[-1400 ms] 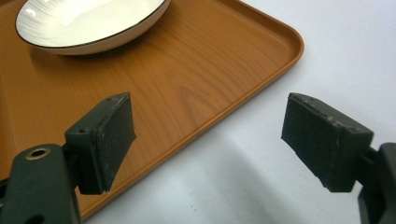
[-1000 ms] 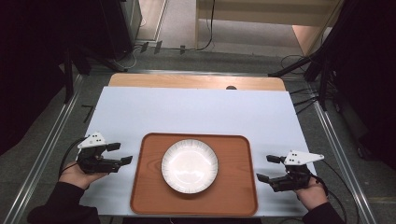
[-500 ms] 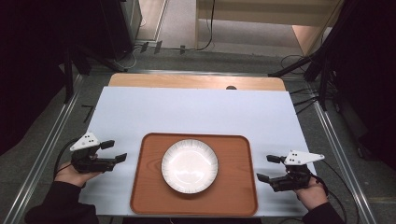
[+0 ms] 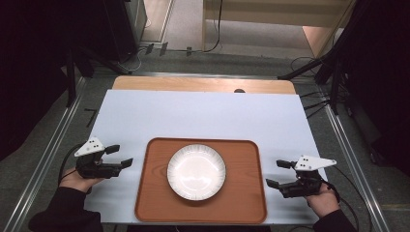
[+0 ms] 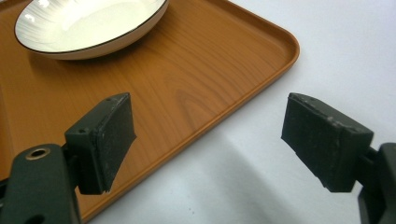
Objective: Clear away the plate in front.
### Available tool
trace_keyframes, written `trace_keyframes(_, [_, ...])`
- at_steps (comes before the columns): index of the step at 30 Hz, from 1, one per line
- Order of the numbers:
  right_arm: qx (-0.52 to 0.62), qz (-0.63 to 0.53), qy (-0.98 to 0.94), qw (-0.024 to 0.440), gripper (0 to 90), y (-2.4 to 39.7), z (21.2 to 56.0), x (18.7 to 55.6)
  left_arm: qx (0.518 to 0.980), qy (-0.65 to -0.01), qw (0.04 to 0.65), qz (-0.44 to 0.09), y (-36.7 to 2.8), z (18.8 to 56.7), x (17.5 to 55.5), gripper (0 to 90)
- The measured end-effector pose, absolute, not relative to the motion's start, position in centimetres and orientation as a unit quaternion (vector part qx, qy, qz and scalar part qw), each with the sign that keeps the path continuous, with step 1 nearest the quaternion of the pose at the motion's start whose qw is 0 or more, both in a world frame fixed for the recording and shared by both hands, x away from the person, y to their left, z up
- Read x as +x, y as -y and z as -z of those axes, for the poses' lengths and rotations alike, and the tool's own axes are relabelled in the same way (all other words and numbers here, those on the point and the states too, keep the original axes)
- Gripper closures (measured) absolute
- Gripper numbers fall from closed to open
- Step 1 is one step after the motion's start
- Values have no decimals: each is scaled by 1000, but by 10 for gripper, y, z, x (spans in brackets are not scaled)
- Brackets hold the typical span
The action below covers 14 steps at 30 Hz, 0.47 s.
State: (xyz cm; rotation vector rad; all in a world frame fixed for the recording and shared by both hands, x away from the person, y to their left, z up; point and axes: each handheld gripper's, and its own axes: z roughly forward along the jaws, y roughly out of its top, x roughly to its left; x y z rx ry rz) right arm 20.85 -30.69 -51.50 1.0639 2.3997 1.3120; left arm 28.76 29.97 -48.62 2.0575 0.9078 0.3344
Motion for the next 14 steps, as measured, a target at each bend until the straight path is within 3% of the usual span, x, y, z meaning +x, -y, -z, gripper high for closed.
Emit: trace_keyframes(14, [363,-443,-813,101,178,306,515,208,818,-362,426,-137,-300,486,288,234])
